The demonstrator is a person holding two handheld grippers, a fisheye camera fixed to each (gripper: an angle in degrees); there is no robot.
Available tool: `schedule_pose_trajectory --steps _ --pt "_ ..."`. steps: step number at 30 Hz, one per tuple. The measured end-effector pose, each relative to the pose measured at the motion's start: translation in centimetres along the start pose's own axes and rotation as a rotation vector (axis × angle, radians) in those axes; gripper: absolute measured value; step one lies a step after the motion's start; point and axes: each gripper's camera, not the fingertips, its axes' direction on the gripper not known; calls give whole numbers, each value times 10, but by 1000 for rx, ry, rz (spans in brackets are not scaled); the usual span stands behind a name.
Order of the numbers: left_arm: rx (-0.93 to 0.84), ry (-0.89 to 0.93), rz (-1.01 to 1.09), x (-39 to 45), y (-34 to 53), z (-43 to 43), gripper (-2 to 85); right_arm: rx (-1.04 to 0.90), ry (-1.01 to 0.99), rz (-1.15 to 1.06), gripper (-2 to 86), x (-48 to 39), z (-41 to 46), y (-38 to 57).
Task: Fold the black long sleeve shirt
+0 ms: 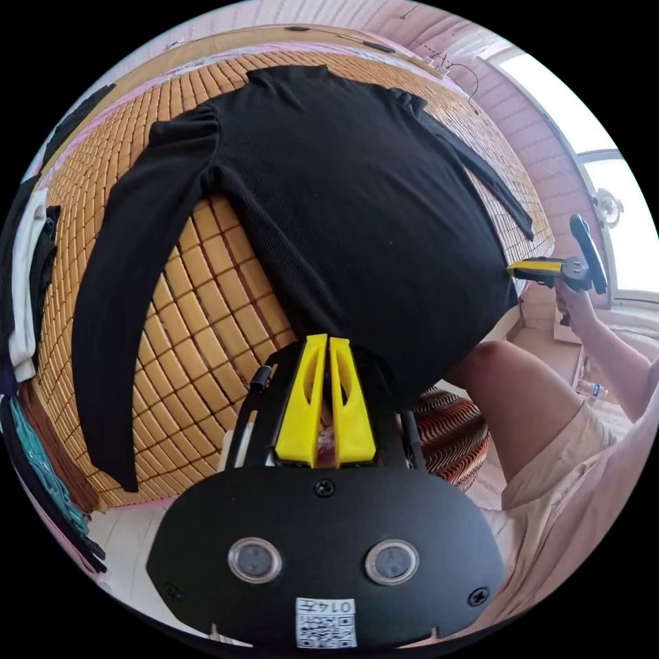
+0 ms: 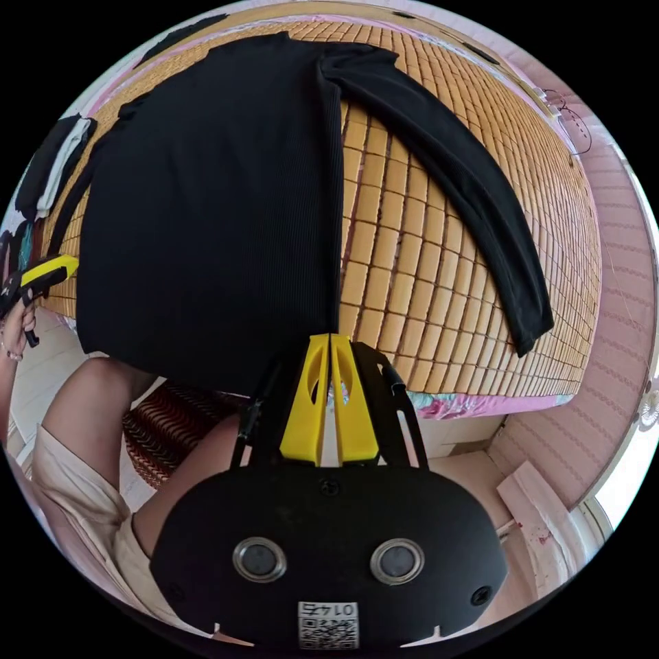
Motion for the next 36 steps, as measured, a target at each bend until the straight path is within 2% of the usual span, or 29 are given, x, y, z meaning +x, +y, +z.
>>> schedule_pose_trajectory --steps 4,8,11,18,24,28,31,36 --pt "-26 -8 -9 20 28 24 -10 3 24 7 -8 -9 0 20" --pt "-23 -65 37 35 38 29 -10 -41 122 -86 -3 -33 19 30" --pt "-24 -81 72 42 47 31 -9 -6 161 -155 -1 -48 28 43" --pt "27 -205 235 65 81 34 -9 83 232 -168 -6 -81 47 79" --pt "157 -226 203 67 126 32 4 174 329 -187 -9 -115 62 112" --pt "267 -221 211 72 173 16 52 196 307 -148 -10 -121 66 138" --pt "317 -231 177 74 210 1 52 212 311 -103 -10 -130 59 165" --pt "458 -204 94 61 259 -26 50 346 358 -100 -8 -173 31 202"
